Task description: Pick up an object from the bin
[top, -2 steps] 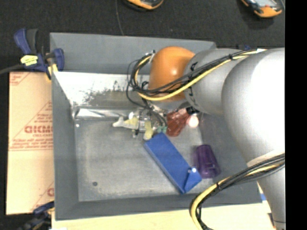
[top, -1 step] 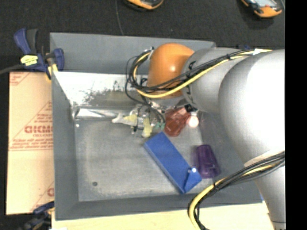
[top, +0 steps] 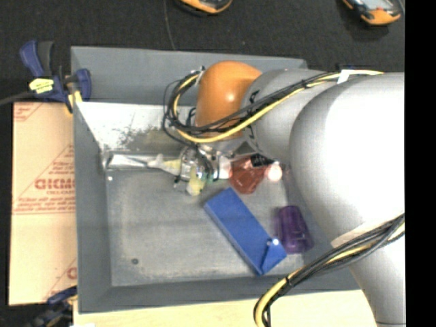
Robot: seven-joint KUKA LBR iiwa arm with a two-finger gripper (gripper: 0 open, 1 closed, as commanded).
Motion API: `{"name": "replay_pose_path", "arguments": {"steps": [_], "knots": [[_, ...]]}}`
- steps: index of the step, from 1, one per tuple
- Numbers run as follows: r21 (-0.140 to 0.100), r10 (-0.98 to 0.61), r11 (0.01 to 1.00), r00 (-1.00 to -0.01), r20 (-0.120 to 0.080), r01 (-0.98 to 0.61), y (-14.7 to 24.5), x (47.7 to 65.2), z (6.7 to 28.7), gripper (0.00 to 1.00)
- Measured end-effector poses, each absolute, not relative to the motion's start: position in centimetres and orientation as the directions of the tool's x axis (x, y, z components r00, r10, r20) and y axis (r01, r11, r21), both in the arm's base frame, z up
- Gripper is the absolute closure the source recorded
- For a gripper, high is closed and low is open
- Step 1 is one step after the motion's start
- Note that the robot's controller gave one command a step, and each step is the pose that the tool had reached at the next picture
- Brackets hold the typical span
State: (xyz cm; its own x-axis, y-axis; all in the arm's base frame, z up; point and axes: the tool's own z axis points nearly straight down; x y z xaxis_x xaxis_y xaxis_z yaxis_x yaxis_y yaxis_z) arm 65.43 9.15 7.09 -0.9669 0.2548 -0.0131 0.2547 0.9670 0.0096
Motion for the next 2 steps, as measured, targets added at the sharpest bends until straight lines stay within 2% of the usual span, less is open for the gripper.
{"name": "replay_pose_path", "arguments": {"steps": [1,2], "knots": [[0.006,0.122,0.992,-0.992,-0.011,0.122,6.28,65.54,7.08,1.00],[0.007,0.148,0.989,-0.989,-0.013,0.148,5.78,65.40,7.66,1.00]]}}
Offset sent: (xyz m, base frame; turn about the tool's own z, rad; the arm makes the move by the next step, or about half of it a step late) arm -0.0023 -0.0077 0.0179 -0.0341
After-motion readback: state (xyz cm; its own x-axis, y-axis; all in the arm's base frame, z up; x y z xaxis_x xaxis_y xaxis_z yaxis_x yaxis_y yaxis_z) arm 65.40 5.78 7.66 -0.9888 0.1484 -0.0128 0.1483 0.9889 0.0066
